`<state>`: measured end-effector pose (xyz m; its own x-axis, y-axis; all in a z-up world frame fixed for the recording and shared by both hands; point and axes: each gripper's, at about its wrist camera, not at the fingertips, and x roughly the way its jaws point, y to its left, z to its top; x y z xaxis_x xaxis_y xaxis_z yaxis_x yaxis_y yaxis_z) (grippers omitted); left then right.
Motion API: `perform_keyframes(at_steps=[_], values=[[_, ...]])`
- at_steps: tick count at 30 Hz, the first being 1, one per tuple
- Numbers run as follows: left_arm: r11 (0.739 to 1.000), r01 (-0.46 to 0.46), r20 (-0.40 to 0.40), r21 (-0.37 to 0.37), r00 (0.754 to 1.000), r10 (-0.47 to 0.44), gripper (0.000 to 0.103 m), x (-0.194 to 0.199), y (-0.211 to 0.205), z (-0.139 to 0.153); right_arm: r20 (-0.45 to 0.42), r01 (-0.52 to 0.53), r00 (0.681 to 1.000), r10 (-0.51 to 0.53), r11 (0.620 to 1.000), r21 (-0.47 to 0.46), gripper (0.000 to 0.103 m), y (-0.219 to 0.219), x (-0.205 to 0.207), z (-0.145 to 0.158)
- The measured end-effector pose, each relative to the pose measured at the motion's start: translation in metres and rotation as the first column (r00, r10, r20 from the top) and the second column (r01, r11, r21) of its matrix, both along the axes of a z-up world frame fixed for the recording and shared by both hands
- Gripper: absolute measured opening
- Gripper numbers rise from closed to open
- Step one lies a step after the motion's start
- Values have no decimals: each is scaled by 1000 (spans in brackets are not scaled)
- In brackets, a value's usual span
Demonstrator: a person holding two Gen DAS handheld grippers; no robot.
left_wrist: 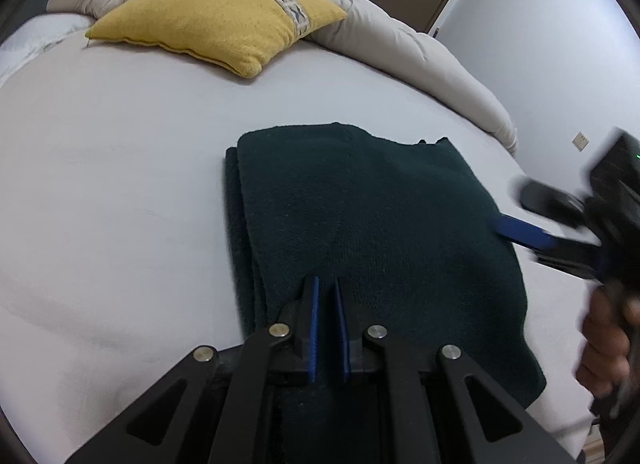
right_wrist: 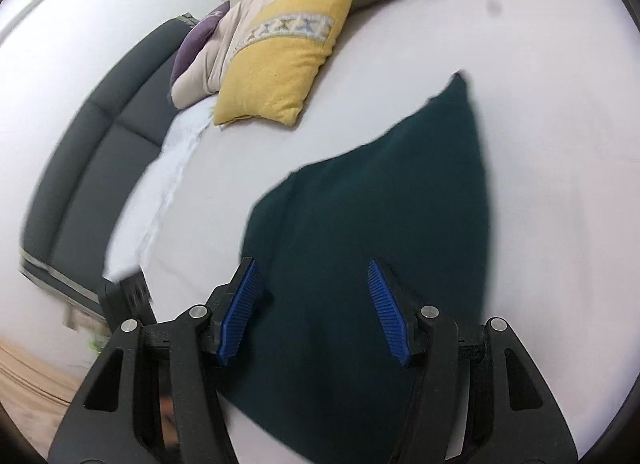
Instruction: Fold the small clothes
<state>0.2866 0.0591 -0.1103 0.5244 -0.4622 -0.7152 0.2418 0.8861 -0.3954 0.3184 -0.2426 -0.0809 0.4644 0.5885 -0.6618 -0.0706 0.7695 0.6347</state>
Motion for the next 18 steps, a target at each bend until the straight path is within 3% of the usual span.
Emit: perform_keyframes(at_steps=[2, 5, 8, 10, 15, 16, 18], values=[[999, -6, -7, -32, 1000, 6, 12, 1, 4, -4, -73, 12, 997, -8, 999, 51, 54, 4, 30, -19], [999, -8, 5, -43, 1000, 8, 12, -1, 5, -7, -71, 71, 995, -64, 993, 90, 49, -6, 58, -28], [999, -12, 13, -52, 1000, 12, 12, -3, 5, -9, -76, 200, 977, -199, 980, 2, 48, -30, 77, -37], [998, -11, 13, -60, 1000, 11, 12, -3, 6, -10, -106, 247, 964, -242, 968, 40, 35, -47, 82, -48], [996, -10, 7, -88, 1000, 11, 12, -1, 10, -11, -73, 332, 941, -330, 943, 15, 37, -73, 49, -34], [996, -10, 8, -89, 1000, 11, 12, -2, 10, -11, -77, 342, 938, -338, 938, 56, 41, -78, 36, -28], [996, -10, 7, -94, 1000, 11, 12, -1, 10, -12, -54, 256, 966, -251, 955, 149, 42, -72, 8, -13]])
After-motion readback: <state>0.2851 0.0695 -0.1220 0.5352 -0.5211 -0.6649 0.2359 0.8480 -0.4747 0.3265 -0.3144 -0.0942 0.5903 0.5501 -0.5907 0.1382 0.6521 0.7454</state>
